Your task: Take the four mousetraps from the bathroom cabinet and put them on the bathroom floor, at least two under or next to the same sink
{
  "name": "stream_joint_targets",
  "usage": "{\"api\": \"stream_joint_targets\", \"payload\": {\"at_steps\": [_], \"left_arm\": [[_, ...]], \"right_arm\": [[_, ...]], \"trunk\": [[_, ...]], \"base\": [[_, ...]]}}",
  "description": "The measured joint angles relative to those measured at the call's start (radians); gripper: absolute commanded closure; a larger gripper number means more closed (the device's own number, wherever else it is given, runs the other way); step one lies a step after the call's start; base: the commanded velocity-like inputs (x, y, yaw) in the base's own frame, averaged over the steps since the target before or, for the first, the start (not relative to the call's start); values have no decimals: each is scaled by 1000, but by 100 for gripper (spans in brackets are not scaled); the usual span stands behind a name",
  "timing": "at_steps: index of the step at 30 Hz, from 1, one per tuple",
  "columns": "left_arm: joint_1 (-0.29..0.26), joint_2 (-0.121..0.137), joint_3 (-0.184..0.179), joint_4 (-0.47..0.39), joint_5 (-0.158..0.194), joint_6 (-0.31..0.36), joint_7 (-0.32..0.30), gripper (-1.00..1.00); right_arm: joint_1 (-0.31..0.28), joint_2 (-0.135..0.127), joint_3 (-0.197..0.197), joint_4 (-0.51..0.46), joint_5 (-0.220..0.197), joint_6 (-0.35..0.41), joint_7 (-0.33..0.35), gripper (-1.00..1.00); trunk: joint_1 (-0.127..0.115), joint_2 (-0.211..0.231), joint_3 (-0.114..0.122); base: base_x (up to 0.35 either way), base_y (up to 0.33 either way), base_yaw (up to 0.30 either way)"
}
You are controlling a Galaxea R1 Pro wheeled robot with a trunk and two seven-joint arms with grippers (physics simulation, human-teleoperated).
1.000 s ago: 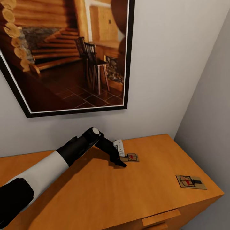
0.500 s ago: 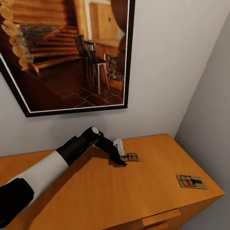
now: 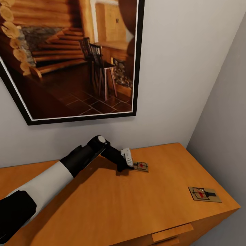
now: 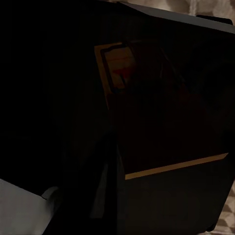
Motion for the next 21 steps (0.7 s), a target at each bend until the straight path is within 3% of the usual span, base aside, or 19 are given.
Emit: {"api": "stream_joint_targets", "payload": {"at_steps": [21], "left_arm": [[0, 0, -9, -9, 0, 2, 3, 100]], "right_arm": [[0, 1, 0, -1, 0, 0, 0, 100]], "trunk": [[0, 0, 0]], "base": [[0, 0, 0]]}}
